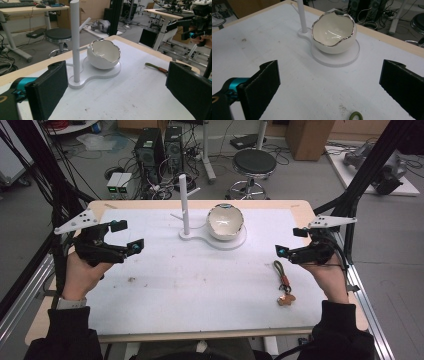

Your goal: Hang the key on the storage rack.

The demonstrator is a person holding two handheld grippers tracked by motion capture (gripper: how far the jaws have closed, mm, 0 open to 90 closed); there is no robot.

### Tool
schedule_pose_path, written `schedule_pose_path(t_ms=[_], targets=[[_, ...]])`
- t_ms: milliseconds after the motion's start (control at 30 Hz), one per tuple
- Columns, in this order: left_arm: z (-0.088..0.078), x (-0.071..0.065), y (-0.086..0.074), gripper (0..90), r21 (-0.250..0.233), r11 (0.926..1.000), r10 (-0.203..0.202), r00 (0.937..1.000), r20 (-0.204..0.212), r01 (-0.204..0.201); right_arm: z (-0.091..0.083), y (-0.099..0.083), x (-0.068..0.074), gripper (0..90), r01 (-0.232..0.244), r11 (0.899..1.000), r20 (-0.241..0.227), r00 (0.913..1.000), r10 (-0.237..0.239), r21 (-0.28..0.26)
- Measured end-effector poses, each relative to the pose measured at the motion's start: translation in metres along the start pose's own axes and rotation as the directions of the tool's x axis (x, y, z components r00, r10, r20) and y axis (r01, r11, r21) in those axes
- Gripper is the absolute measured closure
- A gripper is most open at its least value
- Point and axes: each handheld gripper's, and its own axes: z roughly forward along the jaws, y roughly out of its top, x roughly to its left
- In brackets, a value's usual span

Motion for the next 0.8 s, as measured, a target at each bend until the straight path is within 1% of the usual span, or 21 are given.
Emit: schedule_pose_path(t_ms=[67,100,167,267,333,367,400,433,500,567,633,667,700,733,767,800], targets=[[0.0,0.0,0.0,4.7,0.0,1.0,-0.001,1.0,0.007,0.001,0.007,-0.005,0.0,2.7,0.006,1.0,-0.004,1.0,-0.006,0.018],[0.0,0.0,0.0,4.7,-0.002,1.0,0.001,1.0,0.002,-0.001,0.011,-0.008,-0.002,2.7,0.004,1.0,-0.005,1.0,-0.003,0.026],[0.0,0.0,0.0,4.7,-0.004,1.0,-0.001,1.0,0.003,0.001,0.017,-0.014,-0.004,2.7,0.001,0.999,0.008,1.0,-0.001,0.038],[0.001,0.001,-0.001,4.7,0.0,1.0,-0.004,1.0,0.002,0.004,0.026,-0.025,-0.01,2.7,-0.018,0.999,0.005,0.9998,0.018,0.044],[0.002,0.002,-0.002,4.7,0.004,1.0,-0.008,1.0,0.001,0.008,0.033,-0.033,-0.014,2.9,-0.044,0.997,0.005,0.999,0.044,0.058],[0.003,0.002,-0.002,4.7,0.012,0.9999,-0.009,1.0,-0.003,0.009,0.037,-0.037,-0.017,2.9,-0.063,0.996,-0.004,0.998,0.064,0.066],[0.003,0.002,-0.002,4.7,0.013,0.9998,-0.012,0.9999,-0.004,0.012,0.042,-0.041,-0.019,2.9,-0.077,0.992,-0.003,0.997,0.078,0.097],[0.003,0.002,-0.002,4.7,0.013,0.9998,-0.012,0.9999,-0.004,0.012,0.047,-0.046,-0.021,2.9,-0.087,0.99,0.001,0.9961,0.088,0.114],[0.004,0.002,-0.003,4.7,0.017,0.9998,-0.01,1.0,0.0,0.01,0.056,-0.056,-0.024,3.9,-0.117,0.984,-0.024,0.9923,0.122,0.137],[0.005,0.002,-0.003,4.7,0.017,0.9998,-0.013,0.9999,-0.002,0.013,0.064,-0.065,-0.028,4.6,-0.168,0.97,-0.031,0.9839,0.176,0.176],[0.005,0.003,-0.003,4.7,0.019,0.9997,-0.013,0.9999,-0.001,0.013,0.072,-0.074,-0.032,4.6,-0.205,0.958,-0.045,0.9748,0.218,0.202],[0.005,0.003,-0.003,4.7,0.02,0.9997,-0.016,0.9999,-0.002,0.016,0.075,-0.077,-0.033,4.6,-0.22,0.951,-0.047,0.9707,0.236,0.216],[0.005,0.003,-0.003,4.7,0.02,0.9997,-0.016,0.9999,-0.002,0.016,0.075,-0.077,-0.033,4.6,-0.22,0.951,-0.047,0.9707,0.236,0.216],[0.005,0.003,-0.003,4.7,0.019,0.9997,-0.018,0.9998,0.003,0.018,0.08,-0.083,-0.035,4.9,-0.238,0.941,-0.047,0.9656,0.256,0.239],[0.005,0.003,-0.003,4.7,0.019,0.9996,-0.019,0.9998,0.006,0.019,0.082,-0.086,-0.036,5.2,-0.251,0.937,-0.051,0.9612,0.271,0.244],[0.006,0.003,-0.003,4.7,0.019,0.9997,-0.017,0.9998,0.003,0.017,0.083,-0.087,-0.037,5.2,-0.26,0.933,-0.048,0.9589,0.28,0.25]])
